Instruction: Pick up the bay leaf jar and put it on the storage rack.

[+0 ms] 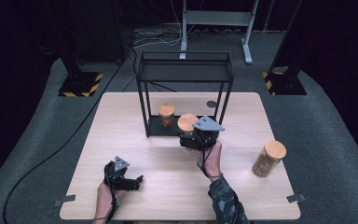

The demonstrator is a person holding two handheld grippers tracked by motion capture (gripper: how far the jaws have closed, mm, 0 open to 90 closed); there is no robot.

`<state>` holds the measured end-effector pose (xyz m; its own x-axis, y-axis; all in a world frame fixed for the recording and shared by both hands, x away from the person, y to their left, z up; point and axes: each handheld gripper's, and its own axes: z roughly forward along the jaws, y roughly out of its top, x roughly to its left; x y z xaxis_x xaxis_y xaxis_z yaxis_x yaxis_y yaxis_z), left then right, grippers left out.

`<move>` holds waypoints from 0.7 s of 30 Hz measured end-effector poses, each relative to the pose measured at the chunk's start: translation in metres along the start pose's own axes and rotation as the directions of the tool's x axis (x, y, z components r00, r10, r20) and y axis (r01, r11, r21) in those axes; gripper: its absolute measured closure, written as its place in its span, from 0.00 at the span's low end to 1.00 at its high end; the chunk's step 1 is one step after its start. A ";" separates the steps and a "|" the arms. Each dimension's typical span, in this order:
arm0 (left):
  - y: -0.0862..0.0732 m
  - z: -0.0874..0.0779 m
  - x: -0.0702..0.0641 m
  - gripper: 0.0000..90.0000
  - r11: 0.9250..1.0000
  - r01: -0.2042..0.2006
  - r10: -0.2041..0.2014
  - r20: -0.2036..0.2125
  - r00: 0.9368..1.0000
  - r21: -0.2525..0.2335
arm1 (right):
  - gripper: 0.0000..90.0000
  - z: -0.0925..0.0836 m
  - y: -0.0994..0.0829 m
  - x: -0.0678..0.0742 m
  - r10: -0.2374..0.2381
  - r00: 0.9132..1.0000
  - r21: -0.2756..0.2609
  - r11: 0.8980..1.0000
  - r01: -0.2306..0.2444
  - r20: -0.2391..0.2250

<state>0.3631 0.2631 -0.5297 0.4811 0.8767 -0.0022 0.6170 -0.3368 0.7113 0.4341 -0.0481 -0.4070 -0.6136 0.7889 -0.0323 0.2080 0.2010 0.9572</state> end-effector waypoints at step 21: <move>0.000 0.000 0.000 0.00 1.000 0.001 -0.001 0.000 1.000 0.000 | 0.28 0.017 0.004 -0.009 0.014 1.000 0.005 1.000 -0.014 0.005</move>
<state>0.3631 0.2630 -0.5297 0.4806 0.8769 -0.0029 0.6171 -0.3358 0.7116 0.4532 -0.0445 -0.4078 -0.6067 0.7947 -0.0200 0.2205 0.1924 0.9562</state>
